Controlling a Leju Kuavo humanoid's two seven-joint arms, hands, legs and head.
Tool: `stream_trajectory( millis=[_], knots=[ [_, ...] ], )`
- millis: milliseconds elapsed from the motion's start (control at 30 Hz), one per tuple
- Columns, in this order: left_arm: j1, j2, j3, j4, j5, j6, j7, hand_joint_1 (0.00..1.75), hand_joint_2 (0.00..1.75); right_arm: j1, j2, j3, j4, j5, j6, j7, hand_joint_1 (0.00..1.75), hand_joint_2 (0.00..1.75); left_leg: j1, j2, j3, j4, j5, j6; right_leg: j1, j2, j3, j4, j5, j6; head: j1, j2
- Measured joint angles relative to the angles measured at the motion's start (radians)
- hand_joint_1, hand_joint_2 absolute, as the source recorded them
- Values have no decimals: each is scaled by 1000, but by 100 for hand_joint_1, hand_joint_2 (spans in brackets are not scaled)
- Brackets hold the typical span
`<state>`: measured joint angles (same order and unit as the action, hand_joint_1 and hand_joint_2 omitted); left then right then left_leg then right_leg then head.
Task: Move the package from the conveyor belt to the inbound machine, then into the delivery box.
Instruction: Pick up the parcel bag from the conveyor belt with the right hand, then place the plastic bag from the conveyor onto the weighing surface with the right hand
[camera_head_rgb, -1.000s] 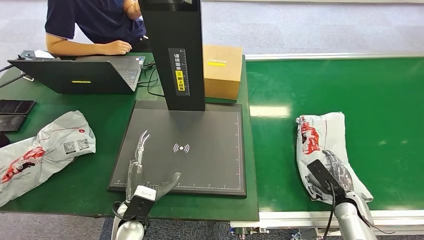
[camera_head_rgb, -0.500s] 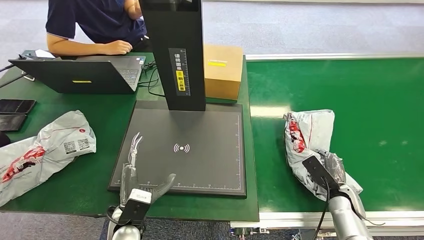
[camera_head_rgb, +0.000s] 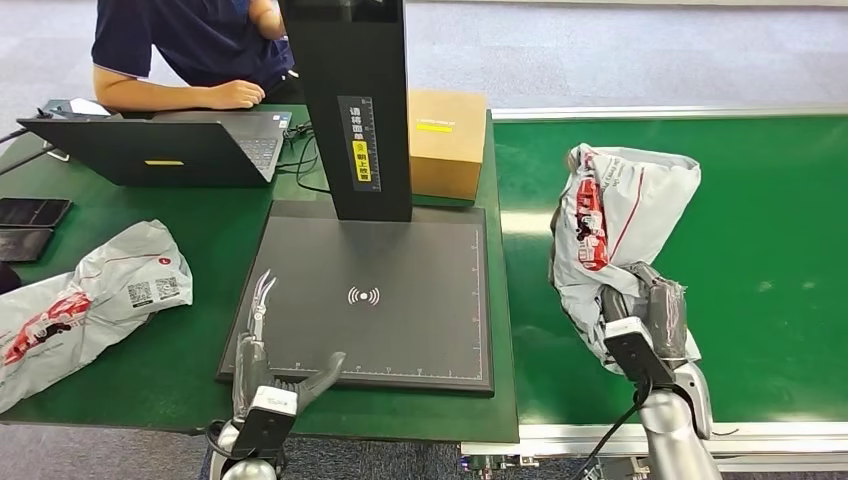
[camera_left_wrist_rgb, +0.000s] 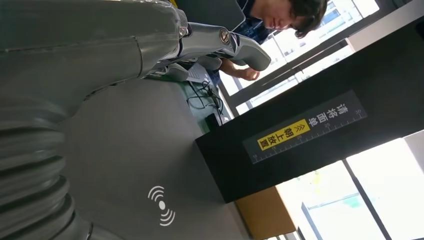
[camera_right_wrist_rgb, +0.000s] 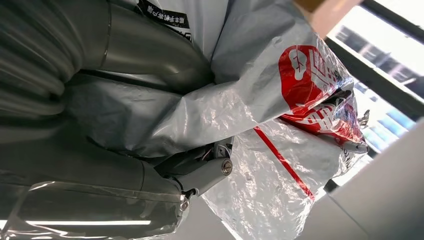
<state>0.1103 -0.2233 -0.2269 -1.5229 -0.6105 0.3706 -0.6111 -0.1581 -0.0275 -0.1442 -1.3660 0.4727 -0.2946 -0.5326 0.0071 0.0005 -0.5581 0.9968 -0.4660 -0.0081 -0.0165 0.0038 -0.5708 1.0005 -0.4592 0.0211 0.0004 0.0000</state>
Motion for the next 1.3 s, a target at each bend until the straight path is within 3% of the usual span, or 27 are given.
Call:
stream_trajectory(
  millis=[300, 500, 1000, 1300],
  knots=[
    [14, 1, 6, -20, 3, 7, -6, 0, 175, 67, 10, 134, -212, 5, -35, 6, 160, 175, 0, 0, 0, 0, 0, 0, 0, 0, 0, 0, 0, 0, 0, 0],
    [2, 5, 0, -19, 17, 10, -9, 0, 175, 77, 14, 215, -273, 24, -38, 25, 157, 175, 0, 0, 0, 0, 0, 0, 0, 0, 0, 0, 0, 0, 0, 0],
    [-16, 21, -14, -6, 34, 38, -9, 0, 175, 7, 36, 332, -192, 30, -7, 55, 155, 175, 0, 0, -1, 0, 0, 0, 0, 0, -1, 0, 0, 0, 0, 0],
    [-9, 26, -25, -6, 24, 51, -6, 0, 175, -23, 67, 334, -49, -17, 101, 42, 147, 175, 0, 0, -1, 0, 0, 0, 0, 0, -1, 0, 0, 0, 0, 0]
  ],
)
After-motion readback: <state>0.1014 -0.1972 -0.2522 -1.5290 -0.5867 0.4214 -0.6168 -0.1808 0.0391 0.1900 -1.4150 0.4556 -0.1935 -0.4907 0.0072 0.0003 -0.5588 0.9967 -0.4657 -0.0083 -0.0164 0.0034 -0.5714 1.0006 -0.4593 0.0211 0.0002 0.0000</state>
